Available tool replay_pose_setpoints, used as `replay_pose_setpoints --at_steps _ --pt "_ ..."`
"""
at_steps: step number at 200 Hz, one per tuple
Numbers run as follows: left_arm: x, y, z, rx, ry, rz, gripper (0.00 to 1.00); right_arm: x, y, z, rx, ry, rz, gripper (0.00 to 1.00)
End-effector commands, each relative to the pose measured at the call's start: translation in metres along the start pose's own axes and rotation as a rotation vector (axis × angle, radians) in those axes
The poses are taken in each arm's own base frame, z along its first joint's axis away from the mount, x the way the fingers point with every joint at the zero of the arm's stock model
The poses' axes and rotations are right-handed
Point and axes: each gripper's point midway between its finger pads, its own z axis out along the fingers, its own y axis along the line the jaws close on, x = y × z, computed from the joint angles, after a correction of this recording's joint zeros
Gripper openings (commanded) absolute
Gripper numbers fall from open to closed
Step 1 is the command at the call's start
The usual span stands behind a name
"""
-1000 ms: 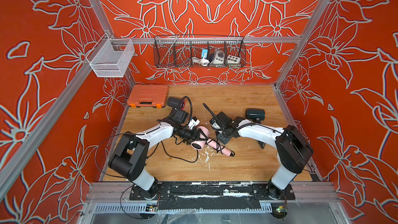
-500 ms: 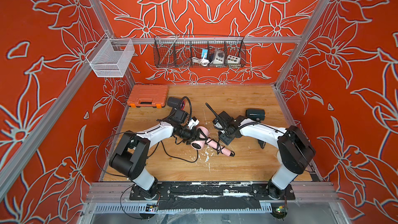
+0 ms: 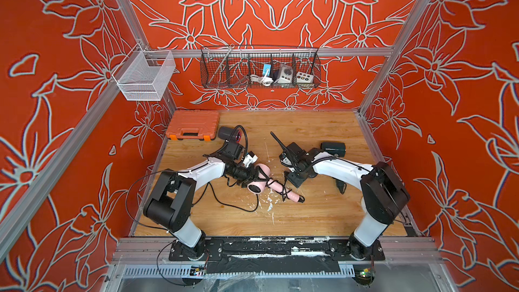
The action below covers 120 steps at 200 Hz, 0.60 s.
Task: Wrap the cord around the hair dryer
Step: Wrap the power cord around the hair dryer.
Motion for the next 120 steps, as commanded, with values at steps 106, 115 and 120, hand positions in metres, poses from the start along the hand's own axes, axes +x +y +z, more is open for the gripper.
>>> replay_pose_setpoints --at_steps 106,115,120 --pt "-0.003 0.013 -0.001 -0.051 -0.02 -0.027 0.0 0.005 -0.025 -0.025 -0.039 -0.02 0.084 0.71" --pt "-0.003 0.012 -0.001 -0.051 -0.02 -0.028 0.0 0.007 -0.028 -0.029 -0.042 -0.028 0.094 0.71" --pt "-0.003 0.012 -0.001 -0.05 -0.021 -0.027 0.0 0.008 -0.029 -0.032 -0.046 -0.03 0.099 0.71"
